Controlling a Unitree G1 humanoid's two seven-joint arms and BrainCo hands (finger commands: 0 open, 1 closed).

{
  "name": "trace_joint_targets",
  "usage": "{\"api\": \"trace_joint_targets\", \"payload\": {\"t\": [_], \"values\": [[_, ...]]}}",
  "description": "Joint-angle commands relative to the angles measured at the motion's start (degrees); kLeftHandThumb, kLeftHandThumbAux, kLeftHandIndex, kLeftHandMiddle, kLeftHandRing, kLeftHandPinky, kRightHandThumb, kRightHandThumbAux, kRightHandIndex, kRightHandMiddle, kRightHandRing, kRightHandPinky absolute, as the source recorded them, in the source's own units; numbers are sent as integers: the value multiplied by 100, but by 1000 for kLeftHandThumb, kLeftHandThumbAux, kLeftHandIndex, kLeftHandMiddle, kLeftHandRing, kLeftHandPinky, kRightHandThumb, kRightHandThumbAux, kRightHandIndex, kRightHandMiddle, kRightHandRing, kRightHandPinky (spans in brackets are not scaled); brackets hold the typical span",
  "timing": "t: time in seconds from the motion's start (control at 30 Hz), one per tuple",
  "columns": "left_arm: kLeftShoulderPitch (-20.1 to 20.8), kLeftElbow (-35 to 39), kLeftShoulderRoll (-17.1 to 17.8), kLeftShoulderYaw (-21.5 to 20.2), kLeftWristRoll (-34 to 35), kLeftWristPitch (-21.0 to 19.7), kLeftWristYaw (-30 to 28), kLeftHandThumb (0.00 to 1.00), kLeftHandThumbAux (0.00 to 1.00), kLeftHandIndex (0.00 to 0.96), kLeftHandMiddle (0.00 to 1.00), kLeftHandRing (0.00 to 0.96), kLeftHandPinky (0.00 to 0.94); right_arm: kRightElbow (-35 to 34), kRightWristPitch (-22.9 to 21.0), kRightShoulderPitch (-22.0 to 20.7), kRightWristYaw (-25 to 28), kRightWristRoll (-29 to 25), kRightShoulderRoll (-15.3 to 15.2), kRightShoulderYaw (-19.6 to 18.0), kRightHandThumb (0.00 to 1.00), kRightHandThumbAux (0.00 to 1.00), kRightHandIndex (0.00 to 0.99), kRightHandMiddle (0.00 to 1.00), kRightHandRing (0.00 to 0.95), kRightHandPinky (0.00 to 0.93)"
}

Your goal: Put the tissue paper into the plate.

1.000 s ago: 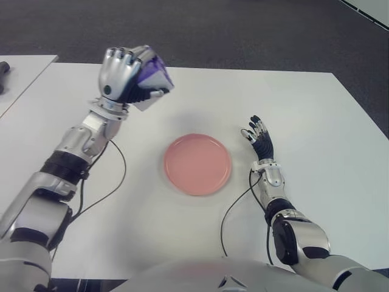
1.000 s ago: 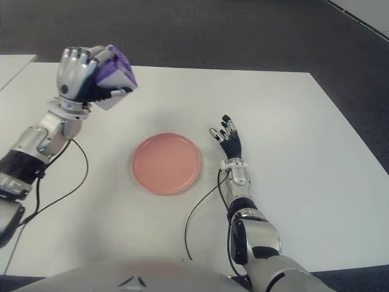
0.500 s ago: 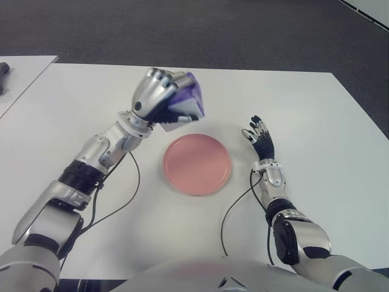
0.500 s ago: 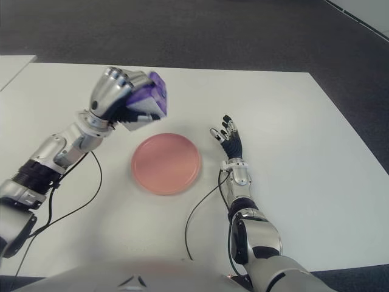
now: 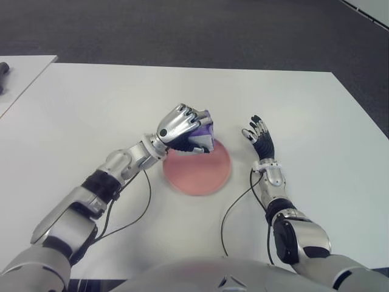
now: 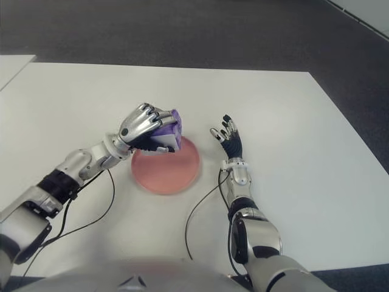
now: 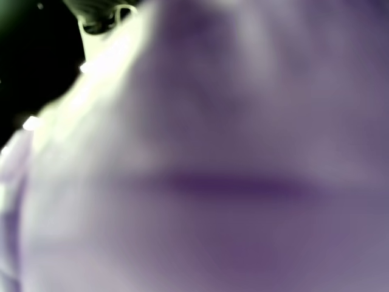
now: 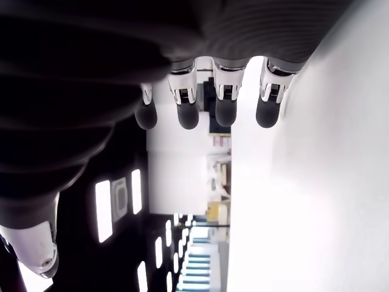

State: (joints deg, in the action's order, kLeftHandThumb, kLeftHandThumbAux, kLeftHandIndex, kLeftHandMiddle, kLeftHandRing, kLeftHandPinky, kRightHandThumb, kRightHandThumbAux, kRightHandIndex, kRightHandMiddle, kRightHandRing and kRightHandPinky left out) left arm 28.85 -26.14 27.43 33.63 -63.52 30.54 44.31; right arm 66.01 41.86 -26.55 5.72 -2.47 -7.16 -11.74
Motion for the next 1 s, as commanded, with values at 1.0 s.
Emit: {"api": "trace_joint_targets", "payload": {"t": [1.0], "values": [[38, -483, 107, 797, -537, 0, -3, 853, 665, 402, 540, 821, 802, 224, -246, 376, -40, -15, 134, 19, 48, 587, 0, 0, 0, 0]]}}
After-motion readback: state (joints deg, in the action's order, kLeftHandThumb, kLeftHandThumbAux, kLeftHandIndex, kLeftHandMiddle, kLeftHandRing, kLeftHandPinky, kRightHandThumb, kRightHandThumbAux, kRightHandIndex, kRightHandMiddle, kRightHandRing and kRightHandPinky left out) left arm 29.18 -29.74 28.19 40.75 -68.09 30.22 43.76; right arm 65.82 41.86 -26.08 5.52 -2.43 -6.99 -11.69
